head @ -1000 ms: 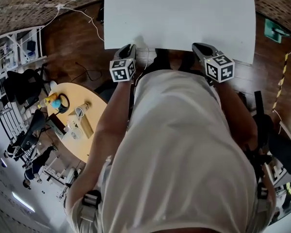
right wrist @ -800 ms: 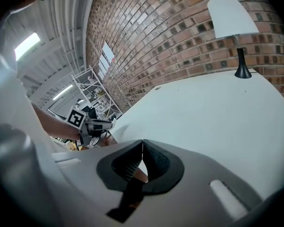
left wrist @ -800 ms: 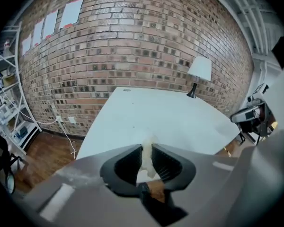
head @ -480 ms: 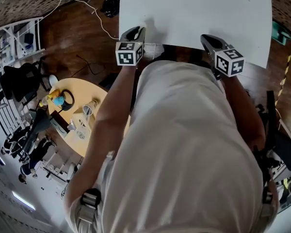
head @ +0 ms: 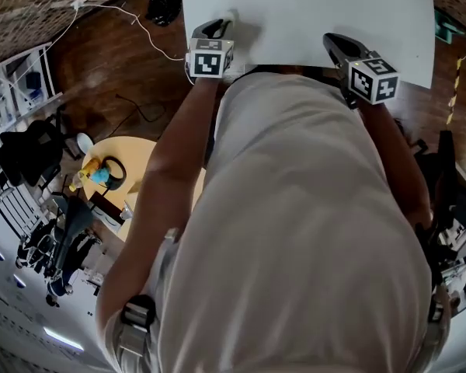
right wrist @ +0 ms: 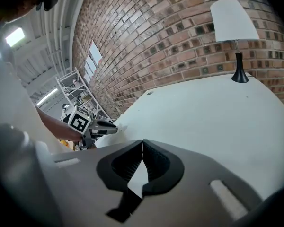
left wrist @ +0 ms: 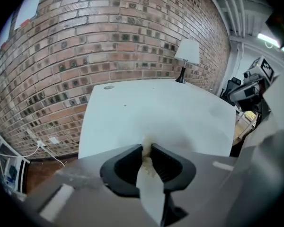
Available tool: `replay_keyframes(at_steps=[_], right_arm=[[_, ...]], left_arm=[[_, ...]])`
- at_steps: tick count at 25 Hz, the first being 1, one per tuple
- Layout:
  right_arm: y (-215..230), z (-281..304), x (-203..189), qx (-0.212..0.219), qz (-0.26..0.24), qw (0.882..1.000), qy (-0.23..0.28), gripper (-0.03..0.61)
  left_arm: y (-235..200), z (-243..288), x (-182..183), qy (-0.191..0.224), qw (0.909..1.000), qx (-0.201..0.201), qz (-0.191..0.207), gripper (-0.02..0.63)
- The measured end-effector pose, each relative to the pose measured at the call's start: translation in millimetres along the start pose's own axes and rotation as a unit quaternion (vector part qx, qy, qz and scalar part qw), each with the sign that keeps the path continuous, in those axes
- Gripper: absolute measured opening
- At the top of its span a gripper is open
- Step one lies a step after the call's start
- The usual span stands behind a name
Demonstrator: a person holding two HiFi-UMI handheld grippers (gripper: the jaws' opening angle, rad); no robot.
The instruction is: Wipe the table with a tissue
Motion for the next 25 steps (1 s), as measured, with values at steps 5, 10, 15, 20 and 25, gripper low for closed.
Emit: replay_keyframes(at_steps=[5, 10, 15, 20, 25], right_arm=[[8.4, 4.1, 12.9, -0.027, -0.004, 1.000, 0.002, 0.009], [13.2, 7.0, 20.8, -0.036, -0.030, 0.999, -0.005, 0.009], [15.8, 15.9, 25.5, -0.036, -0.025, 0.999, -0.012, 0.009], [13.1, 24.7, 23.9, -0.047, -0.007, 0.999, -0.003, 0.009], [3.1, 26.5, 23.2, -0.053, -0.007, 0.999, 0.003, 0.009]], left_arm=[[-2.0, 20.5, 3.5, -0.021, 0.9989, -0.017, 0.039, 0.071], [1.9, 21.3, 0.2, -0.013, 0.9979, -0.018, 0.061, 0.064], [-3.0, 18.0, 4.7, -0.033, 0.9978, -0.055, 0.015, 0.066], [0.0, -0.7, -16.3, -0.026, 0.9941, -0.082, 0.067, 0.067], [-29.2, -3.9, -14.2, -0.013, 0.9989, -0.018, 0.040, 0.069]])
Point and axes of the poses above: the fingertips, and each gripper's own axes: z forward along the fingers, y to its right, x out of its top, the point moved 6 cm from there along -z, backward along the fingers, and after that the axes turned 14 degrees about y, right-handed, at the moved point
